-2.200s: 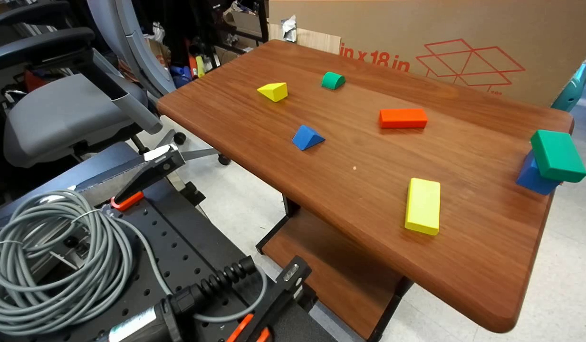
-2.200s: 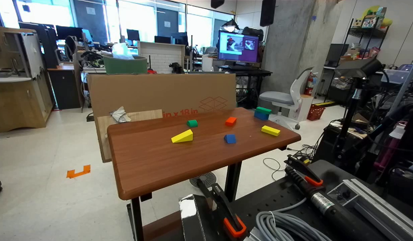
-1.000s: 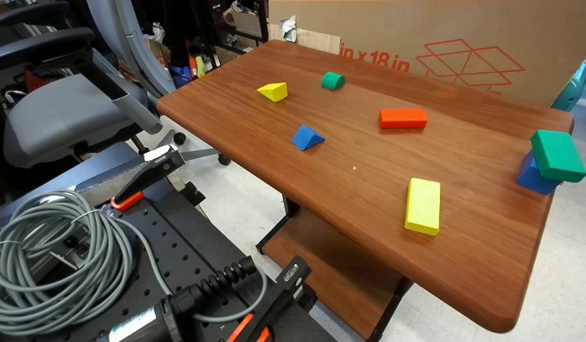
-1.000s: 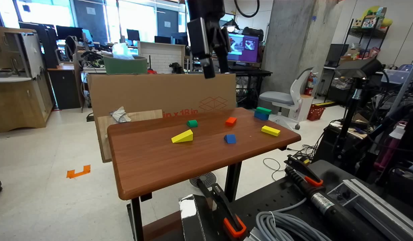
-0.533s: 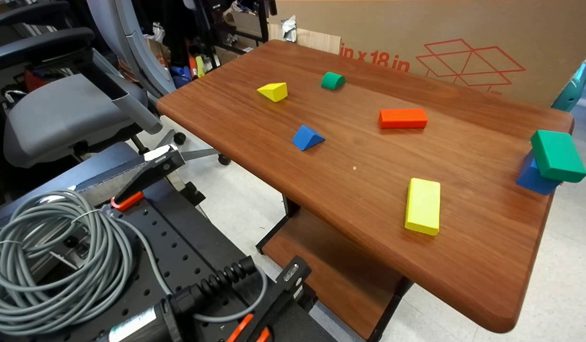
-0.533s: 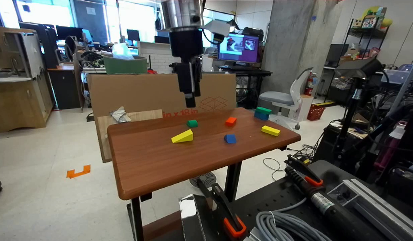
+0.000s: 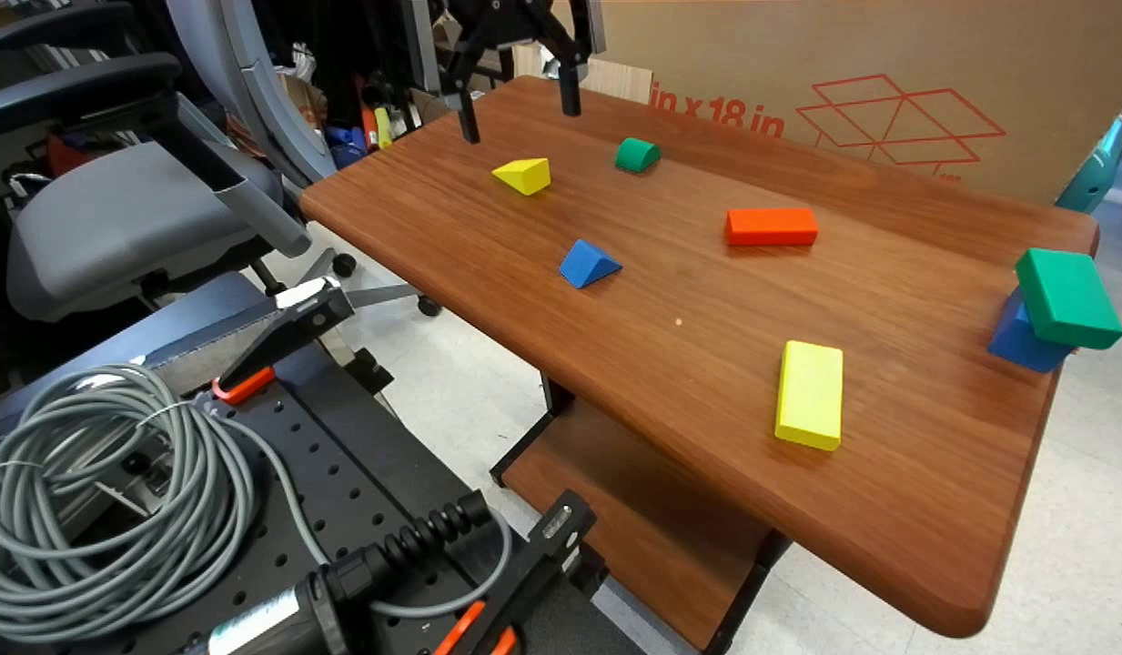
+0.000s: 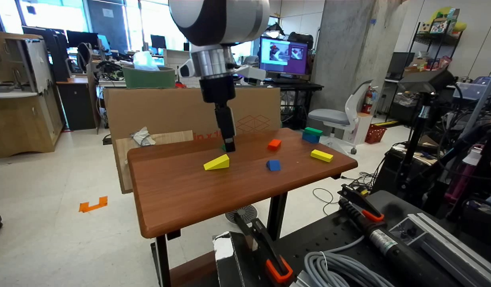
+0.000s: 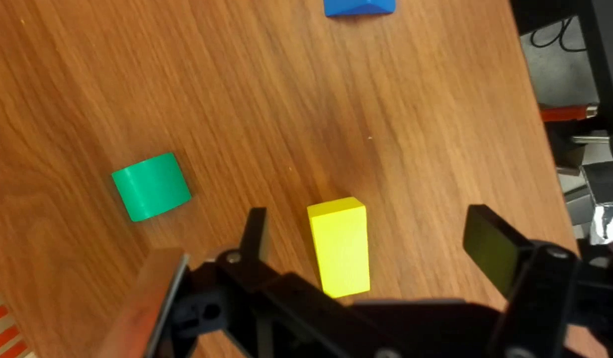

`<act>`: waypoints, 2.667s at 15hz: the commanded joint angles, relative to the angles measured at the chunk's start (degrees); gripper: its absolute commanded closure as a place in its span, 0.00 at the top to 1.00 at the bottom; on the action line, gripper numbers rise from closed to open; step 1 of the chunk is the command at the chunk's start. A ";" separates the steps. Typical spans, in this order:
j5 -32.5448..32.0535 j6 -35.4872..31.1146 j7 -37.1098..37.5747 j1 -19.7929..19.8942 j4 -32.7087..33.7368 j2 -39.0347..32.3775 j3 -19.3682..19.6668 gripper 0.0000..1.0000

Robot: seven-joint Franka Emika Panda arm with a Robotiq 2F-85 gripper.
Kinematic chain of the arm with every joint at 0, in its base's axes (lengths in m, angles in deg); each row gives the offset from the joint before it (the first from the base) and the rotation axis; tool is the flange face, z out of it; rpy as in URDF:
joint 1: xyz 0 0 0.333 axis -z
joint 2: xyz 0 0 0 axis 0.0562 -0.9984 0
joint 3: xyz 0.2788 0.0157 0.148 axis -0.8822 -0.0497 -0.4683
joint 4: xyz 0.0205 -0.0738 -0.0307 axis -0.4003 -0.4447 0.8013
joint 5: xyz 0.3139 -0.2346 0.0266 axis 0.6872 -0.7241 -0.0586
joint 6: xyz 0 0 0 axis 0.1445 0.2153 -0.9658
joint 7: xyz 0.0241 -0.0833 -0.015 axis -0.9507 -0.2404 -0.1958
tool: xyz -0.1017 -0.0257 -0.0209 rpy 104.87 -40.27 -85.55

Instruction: Put the rectangular block on the orange block

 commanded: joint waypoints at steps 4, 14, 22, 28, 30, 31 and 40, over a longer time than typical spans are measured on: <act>-5.94 6.38 -0.93 -3.82 10.58 -9.78 0.51 1.00; -3.72 14.16 -0.43 -3.39 18.19 -15.12 0.01 0.27; -2.07 14.33 2.41 -2.94 16.47 -12.55 -0.65 0.08; 2.61 12.23 6.14 -1.12 13.88 -8.94 -0.88 0.08; 4.89 11.64 8.79 -0.12 13.85 -7.82 -0.62 0.08; 6.72 11.68 10.31 0.84 14.06 -7.35 -0.51 0.08; 21.28 13.62 16.86 10.45 14.51 -4.72 0.79 0.08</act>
